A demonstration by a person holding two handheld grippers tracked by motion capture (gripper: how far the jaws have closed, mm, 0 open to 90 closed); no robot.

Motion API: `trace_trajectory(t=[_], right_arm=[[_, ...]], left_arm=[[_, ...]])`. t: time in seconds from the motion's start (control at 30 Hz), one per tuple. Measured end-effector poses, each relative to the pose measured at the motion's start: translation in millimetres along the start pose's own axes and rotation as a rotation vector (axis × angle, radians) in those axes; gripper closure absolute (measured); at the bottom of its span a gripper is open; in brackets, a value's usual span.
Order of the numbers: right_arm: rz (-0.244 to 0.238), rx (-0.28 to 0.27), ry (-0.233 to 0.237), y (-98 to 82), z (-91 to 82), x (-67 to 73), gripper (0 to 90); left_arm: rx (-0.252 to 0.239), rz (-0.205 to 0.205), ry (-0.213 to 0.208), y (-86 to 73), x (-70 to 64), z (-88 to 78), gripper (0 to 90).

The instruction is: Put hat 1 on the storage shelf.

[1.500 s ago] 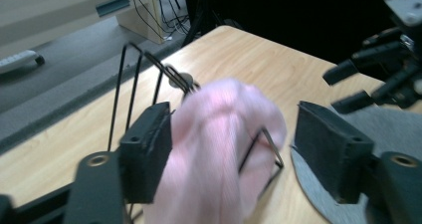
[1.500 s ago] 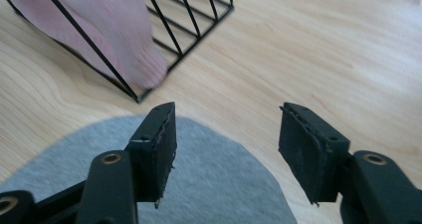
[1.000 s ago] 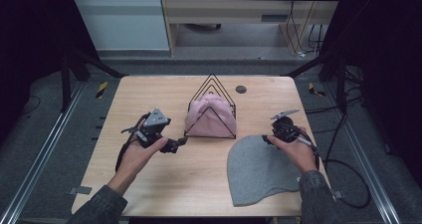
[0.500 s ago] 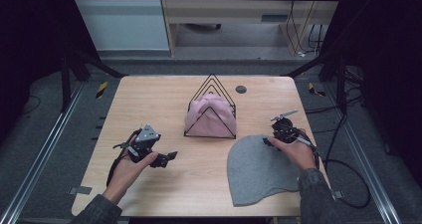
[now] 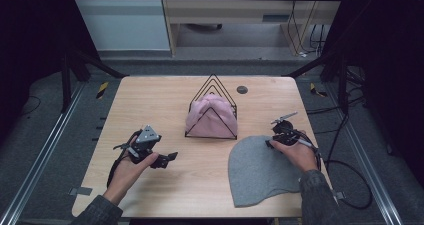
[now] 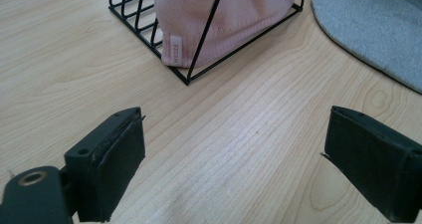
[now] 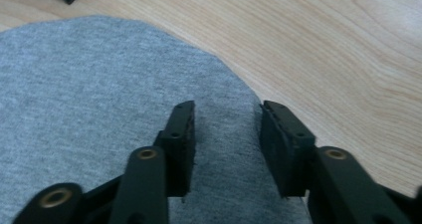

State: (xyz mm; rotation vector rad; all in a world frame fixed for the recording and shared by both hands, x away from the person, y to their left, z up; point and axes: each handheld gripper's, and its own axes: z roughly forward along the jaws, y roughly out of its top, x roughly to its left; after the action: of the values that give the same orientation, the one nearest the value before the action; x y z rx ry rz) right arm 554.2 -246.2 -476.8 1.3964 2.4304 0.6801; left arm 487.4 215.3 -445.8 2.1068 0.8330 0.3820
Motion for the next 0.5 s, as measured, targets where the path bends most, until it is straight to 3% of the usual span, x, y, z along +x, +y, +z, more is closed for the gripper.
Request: trace_trajectory(t=[0.13, 0.33, 0.5], right_arm=[[-0.002, 0.012, -0.003, 0.0, 0.6, 0.2, 64.3], [-0.012, 0.021, 0.023, -0.4, -0.3, 0.9, 83.2], [-0.022, 0.008, 0.037, -1.9, -3.0, 4.1, 85.9]], left_arm=[[-0.001, -0.015, -0.01, -1.5, 0.9, -0.4, 8.5], [0.008, -0.015, 0.0, -3.5, 2.4, 0.1, 8.7], [0.019, -0.012, -0.008, -4.3, 1.9, 2.5, 8.8]])
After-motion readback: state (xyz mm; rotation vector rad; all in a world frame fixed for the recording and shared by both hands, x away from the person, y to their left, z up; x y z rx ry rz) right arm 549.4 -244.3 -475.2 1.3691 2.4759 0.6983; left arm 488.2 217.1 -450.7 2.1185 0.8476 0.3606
